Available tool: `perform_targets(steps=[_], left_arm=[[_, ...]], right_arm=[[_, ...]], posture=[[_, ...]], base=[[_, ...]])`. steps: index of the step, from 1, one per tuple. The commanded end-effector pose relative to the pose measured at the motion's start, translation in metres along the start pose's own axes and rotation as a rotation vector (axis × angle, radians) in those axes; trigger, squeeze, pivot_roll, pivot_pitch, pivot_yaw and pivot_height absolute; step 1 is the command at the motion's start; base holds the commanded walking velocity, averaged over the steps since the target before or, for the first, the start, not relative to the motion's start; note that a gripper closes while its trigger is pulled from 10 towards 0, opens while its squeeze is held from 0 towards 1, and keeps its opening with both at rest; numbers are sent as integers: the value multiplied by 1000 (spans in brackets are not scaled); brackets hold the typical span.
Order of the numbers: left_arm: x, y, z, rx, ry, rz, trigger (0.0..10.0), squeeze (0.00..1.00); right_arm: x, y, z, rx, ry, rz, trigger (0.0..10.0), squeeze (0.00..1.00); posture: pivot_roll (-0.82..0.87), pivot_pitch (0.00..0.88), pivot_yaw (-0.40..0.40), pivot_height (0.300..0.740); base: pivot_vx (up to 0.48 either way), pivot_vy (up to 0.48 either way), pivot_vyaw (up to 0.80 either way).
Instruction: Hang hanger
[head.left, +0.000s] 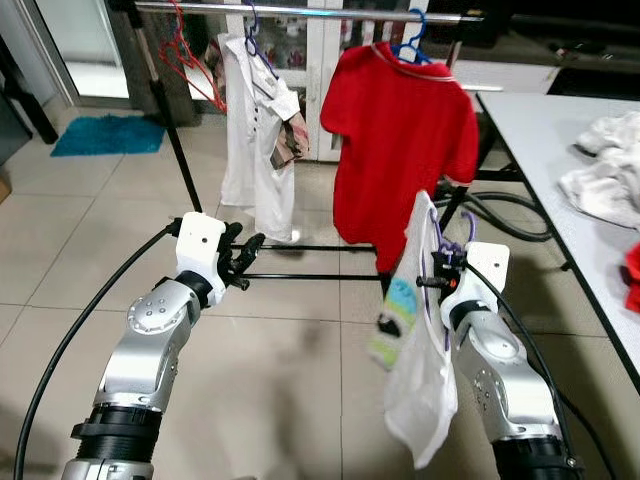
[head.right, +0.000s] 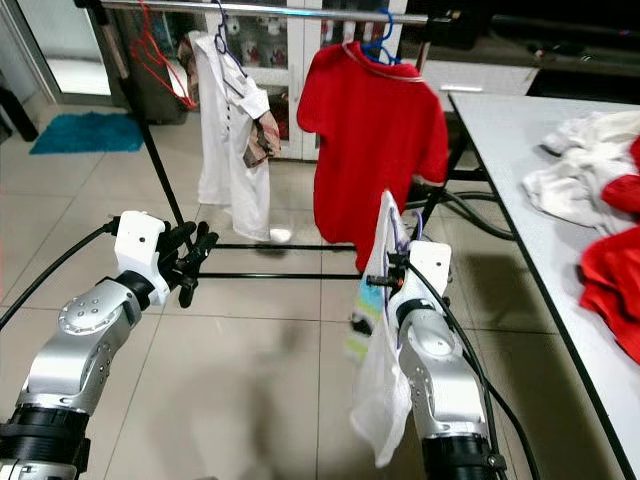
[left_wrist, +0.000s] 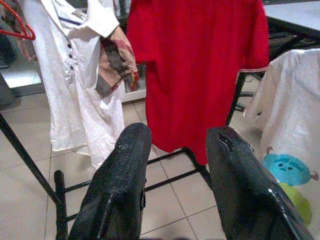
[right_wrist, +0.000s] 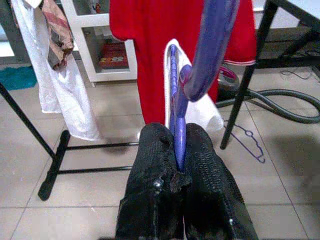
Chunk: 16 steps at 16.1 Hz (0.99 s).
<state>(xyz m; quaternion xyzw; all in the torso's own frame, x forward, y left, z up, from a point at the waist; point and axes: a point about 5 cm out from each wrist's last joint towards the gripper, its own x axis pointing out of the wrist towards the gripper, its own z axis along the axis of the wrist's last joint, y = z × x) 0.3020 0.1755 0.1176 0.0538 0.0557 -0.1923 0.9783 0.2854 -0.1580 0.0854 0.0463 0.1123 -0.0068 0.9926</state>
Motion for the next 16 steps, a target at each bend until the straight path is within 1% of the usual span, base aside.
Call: perform_targets(steps=[1, 4, 7, 10, 11, 12, 13, 15, 16], left_arm=[[4, 1, 5, 9, -12, 4, 10000, 0], [6, -2, 7, -1, -22, -1, 10000, 0], [2, -3, 3, -1, -14, 1, 10000, 0], [-2, -1, -1, 4, -2, 0, 10000, 0], [-3, -2, -1, 8, 1, -3, 10000, 0], [-3, -3, -2, 14, 5, -4, 10000, 0], [-5, -3, -2, 20, 7, -6, 10000, 0], [-7, -4, -1, 31, 7, -15, 10000, 0], [-8, -4, -1, 35, 7, -16, 10000, 0]], right_arm=[[2, 0, 8, 2, -41, -4, 10000, 0], [3, -2, 8, 0, -39, -7, 10000, 0], [6, 0, 8, 5, -39, 4, 10000, 0], [7, 9, 8, -18, -22, 83, 10000, 0], [6, 10, 7, -41, -12, 109, 10000, 0], [6, 11, 5, -46, 4, 123, 10000, 0], [7, 11, 4, -54, 10, 132, 10000, 0], [7, 13, 6, -37, 4, 140, 10000, 0], [7, 15, 7, -46, 2, 155, 10000, 0]], posture=[[44, 0, -14, 740], [48, 0, -19, 740], [65, 0, -30, 740], [69, 0, -32, 740], [73, 0, -34, 740], [79, 0, -38, 740], [84, 0, -42, 740], [88, 0, -48, 740], [89, 0, -50, 740]], base=[[480, 0, 0], [480, 0, 0], [480, 0, 0], [480, 0, 0], [480, 0, 0], [480, 0, 0], [480, 0, 800], [480, 0, 800], [480, 0, 0]])
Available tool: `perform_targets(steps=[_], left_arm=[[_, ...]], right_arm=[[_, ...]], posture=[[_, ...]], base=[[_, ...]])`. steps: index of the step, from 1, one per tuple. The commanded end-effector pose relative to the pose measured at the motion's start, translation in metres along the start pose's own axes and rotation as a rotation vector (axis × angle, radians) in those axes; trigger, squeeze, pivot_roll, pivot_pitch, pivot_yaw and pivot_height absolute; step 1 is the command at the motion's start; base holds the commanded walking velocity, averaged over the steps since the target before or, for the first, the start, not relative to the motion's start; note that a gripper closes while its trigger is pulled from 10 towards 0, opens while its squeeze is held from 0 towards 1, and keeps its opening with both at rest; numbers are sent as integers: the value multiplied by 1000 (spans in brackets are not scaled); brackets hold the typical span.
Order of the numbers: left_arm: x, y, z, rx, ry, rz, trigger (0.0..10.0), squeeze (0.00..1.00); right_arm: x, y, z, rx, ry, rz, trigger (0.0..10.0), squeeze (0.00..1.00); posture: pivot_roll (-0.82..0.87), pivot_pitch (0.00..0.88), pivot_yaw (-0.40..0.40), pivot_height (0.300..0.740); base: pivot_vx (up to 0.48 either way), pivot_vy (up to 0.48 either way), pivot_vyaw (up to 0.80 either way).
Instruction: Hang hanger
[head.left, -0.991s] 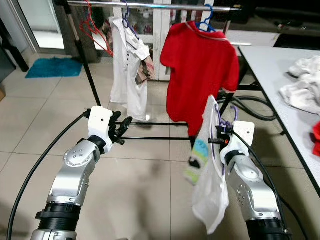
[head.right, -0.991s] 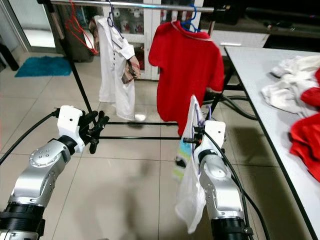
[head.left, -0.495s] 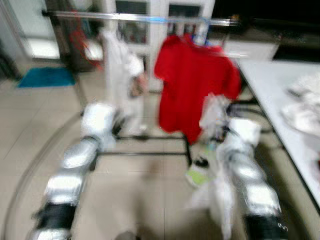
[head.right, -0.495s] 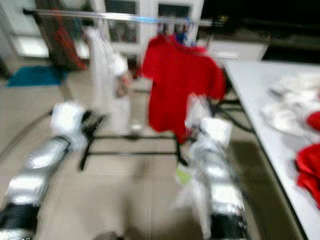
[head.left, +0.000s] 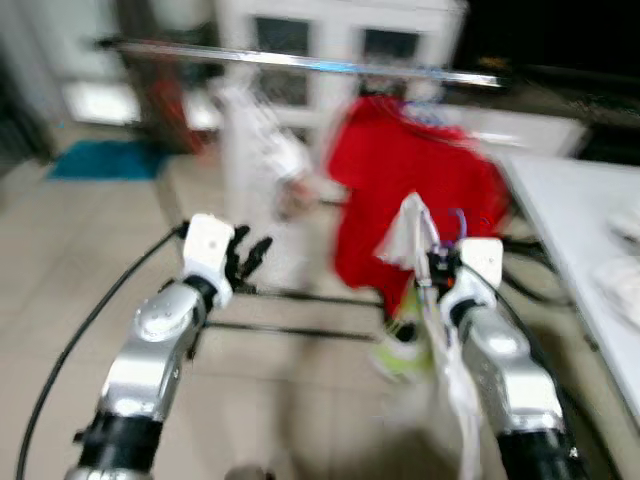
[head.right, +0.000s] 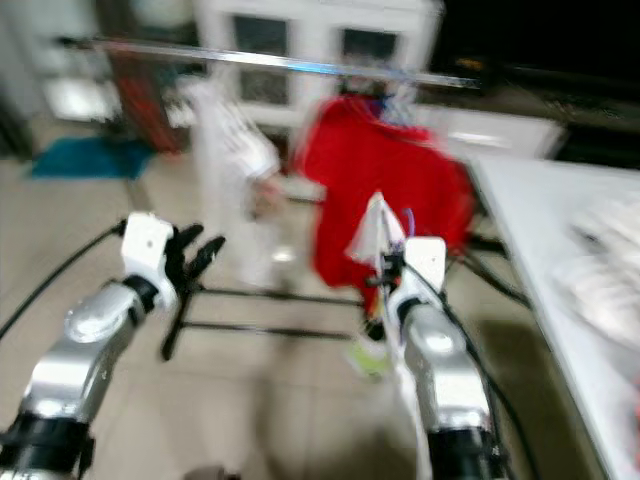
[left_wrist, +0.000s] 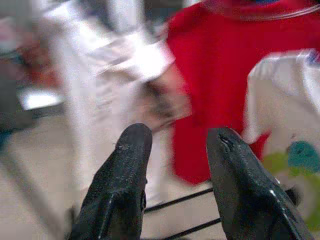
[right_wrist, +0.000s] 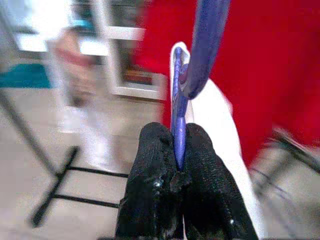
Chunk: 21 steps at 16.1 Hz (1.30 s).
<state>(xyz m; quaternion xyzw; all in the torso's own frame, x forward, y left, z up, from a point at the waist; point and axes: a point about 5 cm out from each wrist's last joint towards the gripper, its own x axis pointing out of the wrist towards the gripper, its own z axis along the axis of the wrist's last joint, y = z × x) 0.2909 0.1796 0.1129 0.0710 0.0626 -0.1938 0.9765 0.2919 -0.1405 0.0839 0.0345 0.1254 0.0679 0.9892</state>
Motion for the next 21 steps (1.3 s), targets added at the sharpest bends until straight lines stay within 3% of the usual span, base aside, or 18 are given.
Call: perform_targets(steps=[1, 13, 18, 21], left_arm=[[4, -3, 5, 7, -13, -12, 10000, 0], [4, -12, 8, 56, -6, -87, 10000, 0], [4, -13, 15, 58, -28, -105, 10000, 0], [5, -19, 27, 68, -63, -179, 10000, 0]], right_arm=[[0, -2, 8, -11, -30, 20, 10000, 0], [0, -16, 15, -69, -30, -46, 10000, 0], [2, -15, 32, -54, -104, -41, 10000, 0], [4, -20, 55, -45, -181, -57, 10000, 0]], posture=[[90, 0, -52, 740], [83, 0, -60, 740], [87, 0, -64, 740], [85, 0, -65, 740]], base=[[480, 0, 0], [480, 0, 0], [480, 0, 0], [0, 0, 0]])
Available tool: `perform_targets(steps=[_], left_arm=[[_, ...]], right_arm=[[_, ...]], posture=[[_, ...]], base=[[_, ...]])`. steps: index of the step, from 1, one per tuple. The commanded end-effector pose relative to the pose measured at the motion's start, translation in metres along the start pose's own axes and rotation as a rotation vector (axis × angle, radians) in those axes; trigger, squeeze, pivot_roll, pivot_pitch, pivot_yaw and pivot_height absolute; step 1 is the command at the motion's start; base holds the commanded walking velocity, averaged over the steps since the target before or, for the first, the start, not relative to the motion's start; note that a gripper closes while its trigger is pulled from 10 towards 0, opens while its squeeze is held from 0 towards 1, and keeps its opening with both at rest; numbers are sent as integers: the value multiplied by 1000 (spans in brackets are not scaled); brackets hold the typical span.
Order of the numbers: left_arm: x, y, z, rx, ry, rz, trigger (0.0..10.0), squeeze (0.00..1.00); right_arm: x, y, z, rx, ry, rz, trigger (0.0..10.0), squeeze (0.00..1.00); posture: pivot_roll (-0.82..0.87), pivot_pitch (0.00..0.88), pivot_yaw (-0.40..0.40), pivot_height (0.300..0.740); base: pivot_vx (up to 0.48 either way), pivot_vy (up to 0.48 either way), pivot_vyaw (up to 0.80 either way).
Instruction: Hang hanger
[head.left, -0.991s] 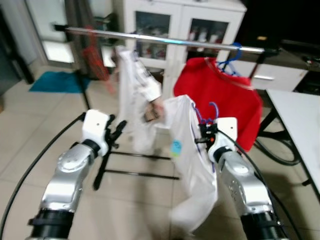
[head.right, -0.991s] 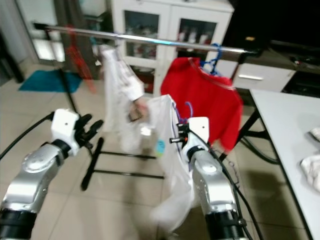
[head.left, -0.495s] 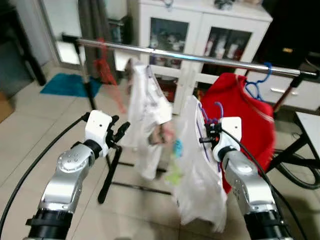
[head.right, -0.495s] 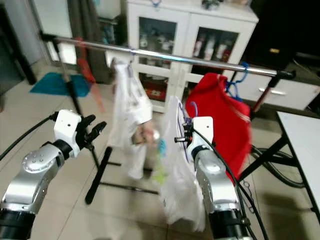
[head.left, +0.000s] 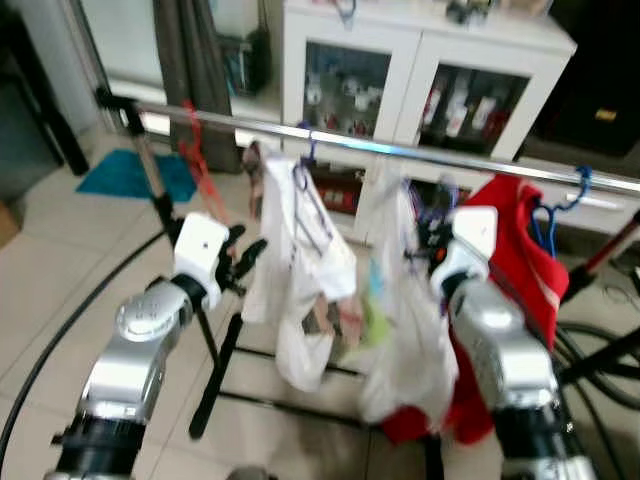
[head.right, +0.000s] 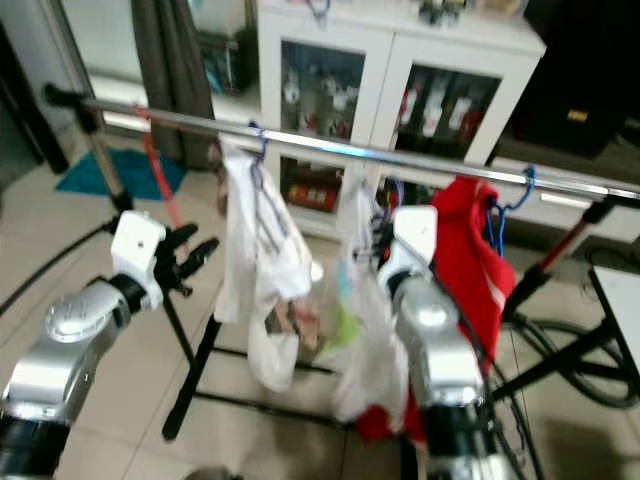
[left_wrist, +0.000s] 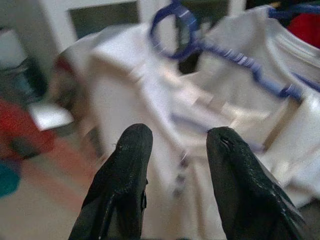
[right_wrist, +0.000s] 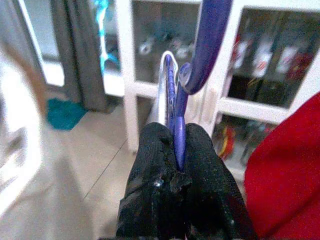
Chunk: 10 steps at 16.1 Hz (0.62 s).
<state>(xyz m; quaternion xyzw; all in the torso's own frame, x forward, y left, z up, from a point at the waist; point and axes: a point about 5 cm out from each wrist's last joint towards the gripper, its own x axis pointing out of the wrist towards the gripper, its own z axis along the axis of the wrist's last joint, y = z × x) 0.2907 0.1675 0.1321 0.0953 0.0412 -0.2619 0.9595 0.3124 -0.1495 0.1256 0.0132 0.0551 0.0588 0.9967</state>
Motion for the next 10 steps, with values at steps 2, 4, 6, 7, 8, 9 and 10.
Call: perform_targets(steps=[2, 4, 6, 7, 8, 9, 10], left_arm=[[4, -17, 22, 8, -82, -150, 10000, 0], [4, -20, 26, 6, -85, -201, 10000, 0], [4, -21, 28, 30, -75, -234, 10000, 0], [5, -21, 28, 31, -71, -239, 10000, 0], [5, -20, 29, 33, -66, -246, 10000, 0], [5, -19, 30, 38, -58, -260, 10000, 0], [5, -18, 30, 47, -48, -274, 10000, 0]], right_arm=[[4, -14, 29, 12, -99, -33, 10000, 0], [9, -12, 37, 4, -123, -17, 10000, 0], [17, -9, 42, -28, -115, 6, 10000, 0], [22, -8, 45, -37, -113, 21, 10000, 0], [26, -6, 46, -57, -96, 36, 10000, 0], [33, -4, 45, -85, -50, 54, 10000, 0], [40, -2, 47, -73, -25, 71, 10000, 0]], posture=[[89, 0, -68, 740], [94, 0, -68, 740], [96, 0, -63, 740], [98, 0, -64, 740], [98, 0, -63, 740], [92, 0, -57, 740], [88, 0, -53, 740]], base=[[0, 0, 0], [0, 0, 0], [0, 0, 0], [0, 0, 0], [0, 0, 0], [0, 0, 0], [0, 0, 0]])
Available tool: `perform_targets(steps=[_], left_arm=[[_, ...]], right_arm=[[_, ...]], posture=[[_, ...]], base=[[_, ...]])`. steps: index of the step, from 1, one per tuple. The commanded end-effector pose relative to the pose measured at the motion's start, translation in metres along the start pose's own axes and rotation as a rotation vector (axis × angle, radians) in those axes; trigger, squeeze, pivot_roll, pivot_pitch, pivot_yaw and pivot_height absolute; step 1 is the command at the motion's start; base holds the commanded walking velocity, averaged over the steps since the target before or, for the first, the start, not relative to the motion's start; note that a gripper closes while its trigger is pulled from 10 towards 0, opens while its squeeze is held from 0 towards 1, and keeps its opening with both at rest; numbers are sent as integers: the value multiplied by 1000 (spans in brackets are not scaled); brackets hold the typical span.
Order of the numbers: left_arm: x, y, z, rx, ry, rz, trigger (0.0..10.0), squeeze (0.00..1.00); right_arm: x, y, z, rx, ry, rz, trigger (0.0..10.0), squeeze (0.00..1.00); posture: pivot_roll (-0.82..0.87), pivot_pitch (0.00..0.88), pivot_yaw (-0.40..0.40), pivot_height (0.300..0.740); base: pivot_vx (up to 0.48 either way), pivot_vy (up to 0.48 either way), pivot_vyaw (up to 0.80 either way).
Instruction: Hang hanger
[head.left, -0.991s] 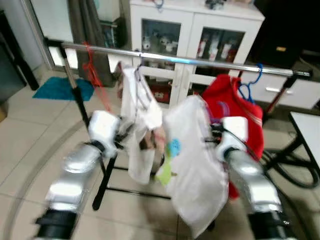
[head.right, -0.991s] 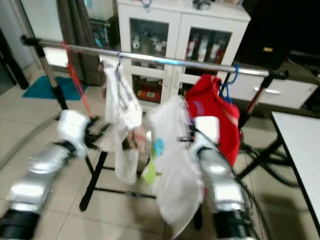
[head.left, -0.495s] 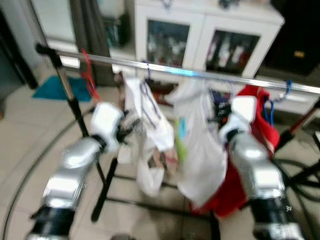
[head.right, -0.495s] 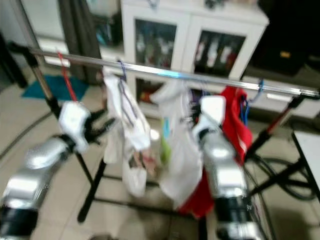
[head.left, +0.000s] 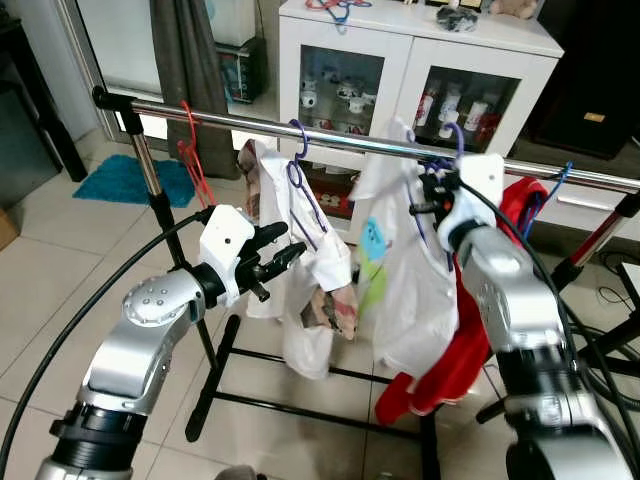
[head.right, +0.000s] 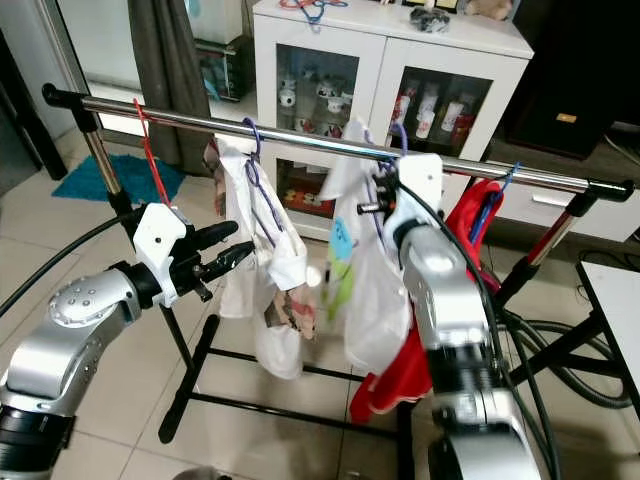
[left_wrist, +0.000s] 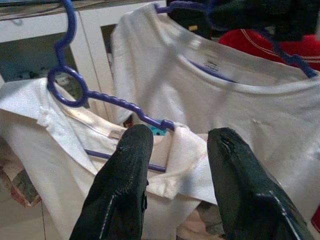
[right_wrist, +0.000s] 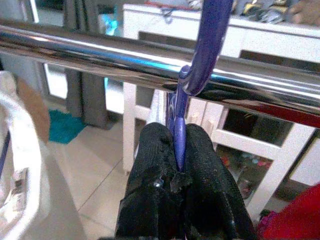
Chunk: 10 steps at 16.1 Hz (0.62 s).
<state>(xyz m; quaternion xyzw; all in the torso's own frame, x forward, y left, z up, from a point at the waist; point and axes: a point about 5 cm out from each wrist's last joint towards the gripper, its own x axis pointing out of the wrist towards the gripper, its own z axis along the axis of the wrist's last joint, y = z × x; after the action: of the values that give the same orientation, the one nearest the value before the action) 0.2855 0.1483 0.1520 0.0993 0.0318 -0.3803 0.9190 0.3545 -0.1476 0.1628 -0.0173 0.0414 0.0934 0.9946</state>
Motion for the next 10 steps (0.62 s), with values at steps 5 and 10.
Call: perform_targets(steps=[5, 10], left_arm=[[4, 0, 6, 42, 29, -71, 10000, 0], [1, -4, -1, -3, 96, -104, 10000, 0]], right_arm=[[31, 5, 8, -3, 120, 58, 10000, 0], [36, 12, -7, -22, 283, 114, 10000, 231]], posture=[[71, 0, -36, 740], [81, 0, -45, 740]], base=[[0, 0, 0], [0, 0, 0]])
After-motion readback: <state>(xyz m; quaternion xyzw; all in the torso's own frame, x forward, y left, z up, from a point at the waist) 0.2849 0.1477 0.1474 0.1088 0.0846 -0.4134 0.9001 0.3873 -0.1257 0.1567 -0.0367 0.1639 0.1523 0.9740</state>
